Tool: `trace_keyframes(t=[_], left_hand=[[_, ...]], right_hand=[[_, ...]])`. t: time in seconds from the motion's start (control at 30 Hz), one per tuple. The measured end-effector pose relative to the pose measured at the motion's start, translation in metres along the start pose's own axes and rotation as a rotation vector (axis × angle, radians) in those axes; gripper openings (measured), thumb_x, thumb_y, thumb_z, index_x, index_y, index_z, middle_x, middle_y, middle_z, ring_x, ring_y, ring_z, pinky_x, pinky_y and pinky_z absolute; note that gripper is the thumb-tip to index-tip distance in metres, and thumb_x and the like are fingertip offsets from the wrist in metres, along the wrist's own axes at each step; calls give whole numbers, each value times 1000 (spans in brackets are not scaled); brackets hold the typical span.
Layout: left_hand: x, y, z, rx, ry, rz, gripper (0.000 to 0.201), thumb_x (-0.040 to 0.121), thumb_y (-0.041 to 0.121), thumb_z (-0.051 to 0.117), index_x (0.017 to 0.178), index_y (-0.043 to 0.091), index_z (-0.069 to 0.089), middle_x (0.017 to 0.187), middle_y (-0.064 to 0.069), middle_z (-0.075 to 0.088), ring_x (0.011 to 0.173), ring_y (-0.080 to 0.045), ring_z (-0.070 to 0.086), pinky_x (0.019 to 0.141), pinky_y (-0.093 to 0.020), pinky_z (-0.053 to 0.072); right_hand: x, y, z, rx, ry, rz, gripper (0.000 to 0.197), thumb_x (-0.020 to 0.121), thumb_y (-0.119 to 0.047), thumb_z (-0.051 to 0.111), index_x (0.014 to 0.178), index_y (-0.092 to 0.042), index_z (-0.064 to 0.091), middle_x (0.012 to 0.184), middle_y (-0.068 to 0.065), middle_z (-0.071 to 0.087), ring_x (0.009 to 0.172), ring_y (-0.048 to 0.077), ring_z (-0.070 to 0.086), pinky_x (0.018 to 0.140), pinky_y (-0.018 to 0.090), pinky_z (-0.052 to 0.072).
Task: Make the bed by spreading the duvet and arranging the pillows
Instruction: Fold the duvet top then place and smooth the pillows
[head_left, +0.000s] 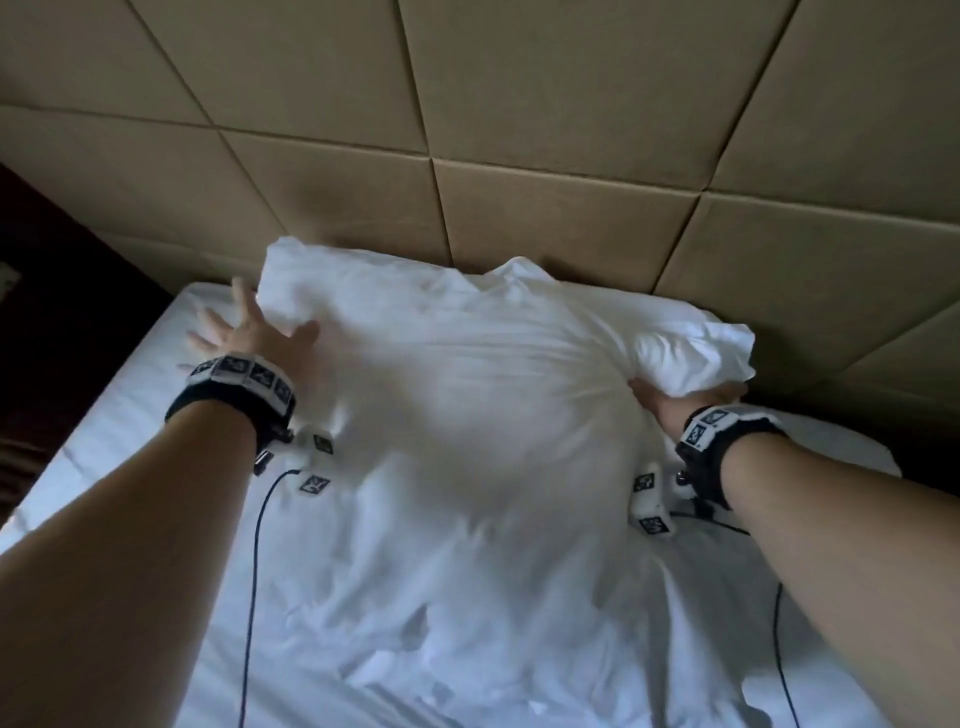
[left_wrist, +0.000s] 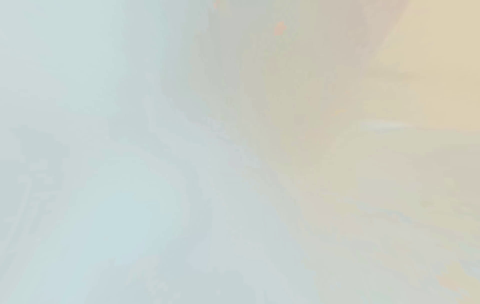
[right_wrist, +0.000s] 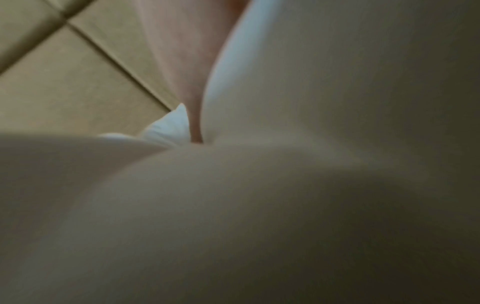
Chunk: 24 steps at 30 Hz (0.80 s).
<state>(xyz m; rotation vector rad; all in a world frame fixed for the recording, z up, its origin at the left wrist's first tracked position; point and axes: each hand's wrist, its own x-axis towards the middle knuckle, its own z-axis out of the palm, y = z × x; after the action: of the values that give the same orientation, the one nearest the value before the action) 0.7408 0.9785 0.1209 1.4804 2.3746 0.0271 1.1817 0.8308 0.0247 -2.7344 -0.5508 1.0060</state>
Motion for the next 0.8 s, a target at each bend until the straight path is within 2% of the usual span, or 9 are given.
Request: trace_keyframes(t=[0.1, 0.2, 0.3, 0.4, 0.53, 0.6, 0.67, 0.73, 0.8], left_hand=[[-81, 33, -21, 42, -26, 242, 84, 83, 89, 33, 156, 58, 6, 172, 1, -8, 157, -35, -5, 121, -67, 6], [-179, 50, 5, 195, -275, 425, 89, 69, 102, 21, 147, 69, -6, 167, 11, -26, 154, -35, -23, 116, -71, -7], [-208, 43, 45, 252, -369, 435, 95, 66, 101, 25, 143, 68, -20, 162, 15, -36, 148, -34, -37, 109, -77, -15], [-193, 30, 65, 232, -321, 455, 95, 69, 97, 29, 144, 67, -20, 161, 16, -36, 146, -32, -40, 109, -76, -20], [-178, -2, 66, -160, -114, 507, 76, 87, 73, 55, 153, 52, 25, 170, 11, 8, 157, -24, 0, 124, -56, 7], [-177, -30, 62, -395, 105, 331, 70, 88, 55, 69, 148, 28, 46, 162, -1, 32, 152, -26, 23, 124, -42, 22], [-184, -58, 57, -415, 262, 8, 74, 83, 60, 71, 144, 24, 49, 159, -2, 37, 148, -28, 31, 122, -45, 27], [-189, -91, 56, -447, 214, -398, 87, 73, 76, 68, 141, 26, 47, 153, -7, 41, 140, -37, 40, 110, -53, 38], [-198, -109, 51, -776, 5, -687, 109, 56, 87, 72, 139, 19, 51, 136, -12, 54, 119, -41, 57, 91, -49, 47]], right_hand=[[-49, -37, -24, -190, 47, -79, 125, 77, -66, 69, 152, -39, -28, 166, 8, -18, 153, 42, -2, 120, 64, 12], [-90, -68, -31, -362, 40, -520, 77, 100, -36, 38, 153, -49, -17, 167, -3, -20, 153, 33, -15, 119, 65, -2], [-119, -67, -18, -496, -66, -722, 68, 97, -61, 28, 152, -55, -12, 167, -8, -20, 154, 28, -17, 119, 63, -7], [-120, -51, -8, -614, -91, -706, 81, 85, -85, 19, 152, -55, -13, 167, -10, -20, 153, 26, -20, 118, 63, -9], [-102, -34, -22, -488, -56, -629, 96, 76, -91, 25, 155, -49, -11, 167, -7, -19, 154, 25, -19, 118, 62, -7], [-88, -18, -36, -323, -41, -459, 115, 66, -97, 34, 157, -43, -9, 168, -2, -14, 154, 33, -14, 118, 63, -2], [-78, 6, -51, -90, -28, -235, 136, 50, -100, 46, 158, -39, -8, 168, 4, -4, 154, 40, -1, 119, 65, 11], [-67, 35, -56, 213, -56, -59, 150, 45, -93, 67, 160, -29, -5, 167, 9, 11, 150, 41, 20, 118, 60, 24], [-62, 54, -54, 484, -127, 36, 154, 39, -80, 86, 159, -19, 11, 158, 11, 35, 139, 37, 42, 115, 55, 35]])
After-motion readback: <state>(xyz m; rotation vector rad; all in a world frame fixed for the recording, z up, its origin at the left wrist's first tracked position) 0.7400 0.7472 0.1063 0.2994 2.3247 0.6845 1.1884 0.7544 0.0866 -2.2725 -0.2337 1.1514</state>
